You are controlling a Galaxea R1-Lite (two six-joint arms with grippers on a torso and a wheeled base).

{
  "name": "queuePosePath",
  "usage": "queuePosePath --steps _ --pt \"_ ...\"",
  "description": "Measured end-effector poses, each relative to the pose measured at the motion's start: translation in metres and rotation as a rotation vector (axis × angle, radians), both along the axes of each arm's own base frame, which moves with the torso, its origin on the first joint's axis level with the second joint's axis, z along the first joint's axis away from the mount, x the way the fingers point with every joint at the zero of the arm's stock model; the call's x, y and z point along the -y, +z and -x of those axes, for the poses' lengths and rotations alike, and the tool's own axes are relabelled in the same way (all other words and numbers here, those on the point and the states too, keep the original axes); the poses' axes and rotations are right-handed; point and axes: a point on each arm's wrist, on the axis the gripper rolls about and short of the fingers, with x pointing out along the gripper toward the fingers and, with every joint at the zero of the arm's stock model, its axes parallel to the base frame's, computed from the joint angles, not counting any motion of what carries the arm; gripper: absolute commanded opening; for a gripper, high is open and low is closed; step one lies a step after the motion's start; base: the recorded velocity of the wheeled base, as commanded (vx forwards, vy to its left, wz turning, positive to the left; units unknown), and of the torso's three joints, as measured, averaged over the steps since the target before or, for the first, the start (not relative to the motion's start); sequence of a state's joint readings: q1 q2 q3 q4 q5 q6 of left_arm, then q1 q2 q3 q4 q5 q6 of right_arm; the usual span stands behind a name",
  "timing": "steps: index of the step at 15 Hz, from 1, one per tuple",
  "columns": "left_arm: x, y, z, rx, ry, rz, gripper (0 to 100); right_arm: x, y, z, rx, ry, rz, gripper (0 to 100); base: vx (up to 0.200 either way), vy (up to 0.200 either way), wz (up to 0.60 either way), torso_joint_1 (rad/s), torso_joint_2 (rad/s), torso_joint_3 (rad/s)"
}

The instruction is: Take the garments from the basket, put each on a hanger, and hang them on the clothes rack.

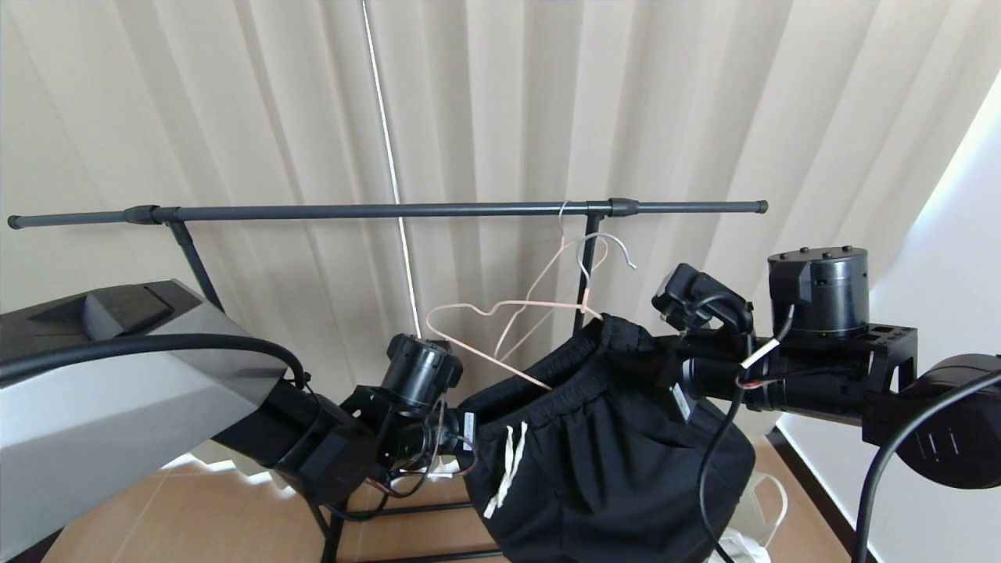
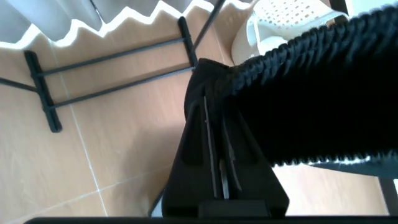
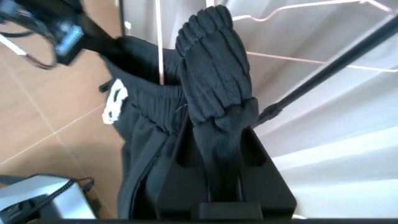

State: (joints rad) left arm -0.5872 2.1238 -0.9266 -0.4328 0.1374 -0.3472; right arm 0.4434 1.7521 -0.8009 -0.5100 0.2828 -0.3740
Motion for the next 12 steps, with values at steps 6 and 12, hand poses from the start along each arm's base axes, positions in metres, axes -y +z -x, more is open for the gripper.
queuePosePath --steps 6,12 --pt "-0.019 0.016 -0.010 0.056 0.073 -0.005 0 0.000 -0.012 -0.003 -0.029 -0.001 0.011 0 0.000 0.000 0.00 0.000 0.00 0.000" --pt "-0.030 0.032 -0.031 0.119 0.126 0.017 0 0.001 -0.014 0.005 -0.039 0.012 0.020 0 0.000 0.000 0.00 0.000 0.00 0.000"
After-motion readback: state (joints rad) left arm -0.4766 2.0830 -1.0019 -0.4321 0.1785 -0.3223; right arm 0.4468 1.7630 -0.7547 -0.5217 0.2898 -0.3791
